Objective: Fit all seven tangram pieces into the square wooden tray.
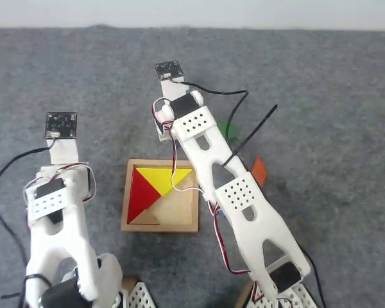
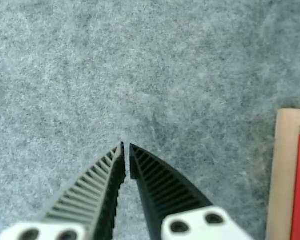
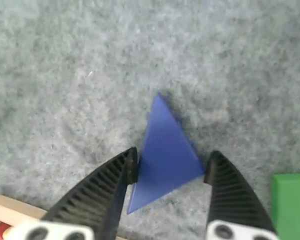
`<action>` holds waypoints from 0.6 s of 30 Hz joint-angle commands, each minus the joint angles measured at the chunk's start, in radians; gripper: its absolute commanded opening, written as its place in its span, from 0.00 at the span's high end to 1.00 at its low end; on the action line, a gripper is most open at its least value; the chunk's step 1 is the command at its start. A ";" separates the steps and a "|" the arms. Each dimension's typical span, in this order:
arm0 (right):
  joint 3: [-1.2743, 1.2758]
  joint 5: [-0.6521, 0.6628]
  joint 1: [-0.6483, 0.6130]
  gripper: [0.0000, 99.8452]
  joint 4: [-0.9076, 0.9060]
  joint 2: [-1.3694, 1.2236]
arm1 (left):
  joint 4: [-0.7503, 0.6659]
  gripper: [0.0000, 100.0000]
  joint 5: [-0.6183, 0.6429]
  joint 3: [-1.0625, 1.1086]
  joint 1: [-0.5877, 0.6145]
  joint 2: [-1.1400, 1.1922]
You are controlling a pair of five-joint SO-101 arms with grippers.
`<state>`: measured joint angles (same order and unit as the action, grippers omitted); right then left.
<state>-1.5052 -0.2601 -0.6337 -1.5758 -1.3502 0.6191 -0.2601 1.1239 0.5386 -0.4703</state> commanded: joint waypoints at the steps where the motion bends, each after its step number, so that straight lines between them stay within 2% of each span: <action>1: -0.057 0.012 -0.004 0.81 -0.016 0.013 | -0.017 0.98 0.009 -0.002 0.002 0.000; 18: -0.063 0.012 0.030 0.82 -0.067 0.074 | -0.017 0.98 0.009 -0.002 0.002 0.000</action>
<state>-1.5221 -0.2601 -0.6183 -1.6218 -1.3502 0.6191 -0.2601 1.1239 0.5386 -0.4703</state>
